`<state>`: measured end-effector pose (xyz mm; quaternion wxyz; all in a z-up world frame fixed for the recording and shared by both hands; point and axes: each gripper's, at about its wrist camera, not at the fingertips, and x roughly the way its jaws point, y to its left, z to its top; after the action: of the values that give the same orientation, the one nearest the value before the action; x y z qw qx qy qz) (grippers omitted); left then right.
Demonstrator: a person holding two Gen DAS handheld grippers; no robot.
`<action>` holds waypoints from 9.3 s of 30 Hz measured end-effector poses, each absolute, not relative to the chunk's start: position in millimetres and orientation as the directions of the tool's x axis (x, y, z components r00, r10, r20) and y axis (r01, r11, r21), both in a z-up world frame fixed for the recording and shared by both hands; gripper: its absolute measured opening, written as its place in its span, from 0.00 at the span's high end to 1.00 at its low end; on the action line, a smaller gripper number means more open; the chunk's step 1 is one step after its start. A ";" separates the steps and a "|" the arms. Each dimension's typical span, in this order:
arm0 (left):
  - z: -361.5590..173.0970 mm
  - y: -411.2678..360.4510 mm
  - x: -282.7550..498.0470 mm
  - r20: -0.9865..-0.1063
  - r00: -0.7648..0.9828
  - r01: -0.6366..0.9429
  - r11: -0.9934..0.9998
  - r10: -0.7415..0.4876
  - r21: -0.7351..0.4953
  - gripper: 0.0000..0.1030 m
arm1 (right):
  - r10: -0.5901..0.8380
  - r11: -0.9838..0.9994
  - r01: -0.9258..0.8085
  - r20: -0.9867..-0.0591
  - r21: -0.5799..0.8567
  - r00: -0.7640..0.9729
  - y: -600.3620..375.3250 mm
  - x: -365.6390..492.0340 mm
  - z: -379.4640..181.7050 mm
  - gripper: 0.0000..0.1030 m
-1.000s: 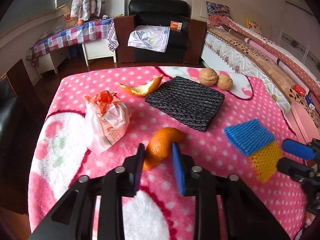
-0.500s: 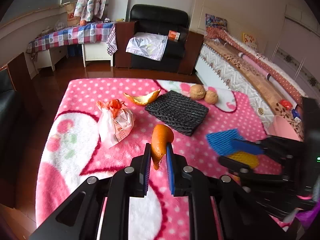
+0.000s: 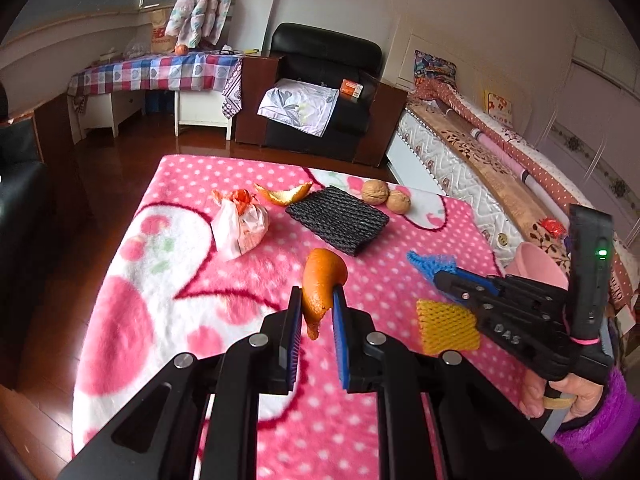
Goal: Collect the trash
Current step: 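Grasp the orange peel with the left gripper while the right gripper grasps the blue mesh, then carry the orange peel and blue mesh in both grippers over the bucket, then open the left gripper to drop the peel, then open the right gripper, then move the right gripper to the yellow mesh while the left gripper grasps the white plastic bag, then grasp the yellow mesh with the right gripper and lift it, then carry the white bag and yellow mesh in both grippers over the bucket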
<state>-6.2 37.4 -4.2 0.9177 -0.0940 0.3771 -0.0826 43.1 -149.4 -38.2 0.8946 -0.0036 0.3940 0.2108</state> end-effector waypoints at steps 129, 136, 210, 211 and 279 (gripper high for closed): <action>31.1 -152.3 -20.0 -0.637 0.649 0.415 0.895 -0.416 -0.161 0.51 | 0.139 0.934 0.047 -0.483 0.354 0.865 -351.3 -56.2 27.3 0.66; 24.7 -118.7 -20.5 -0.642 0.668 0.357 0.919 -0.376 -0.166 0.51 | 0.225 0.922 -0.018 -0.497 0.387 0.838 -321.8 -52.3 14.3 0.66; 4.3 28.5 9.4 -0.623 0.744 0.107 0.963 -0.243 -0.248 0.92 | 0.338 0.941 -0.170 -0.757 0.294 0.559 -226.3 -6.0 -78.7 0.66; 4.5 23.5 5.5 -0.624 0.740 0.116 0.962 -0.250 -0.247 0.92 | 0.336 0.942 -0.175 -0.760 0.287 0.557 -224.9 -6.8 -78.7 0.69; 7.6 -288.4 1.6 -0.671 0.475 0.618 0.759 -0.570 -0.207 0.91 | -0.060 0.925 0.277 -0.619 0.261 0.783 -433.8 -64.6 -36.3 0.90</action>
<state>1.6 -288.4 7.6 0.8582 0.0315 0.3780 -0.3459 -64.7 -433.8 -36.3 0.9285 0.1715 0.3166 -0.0909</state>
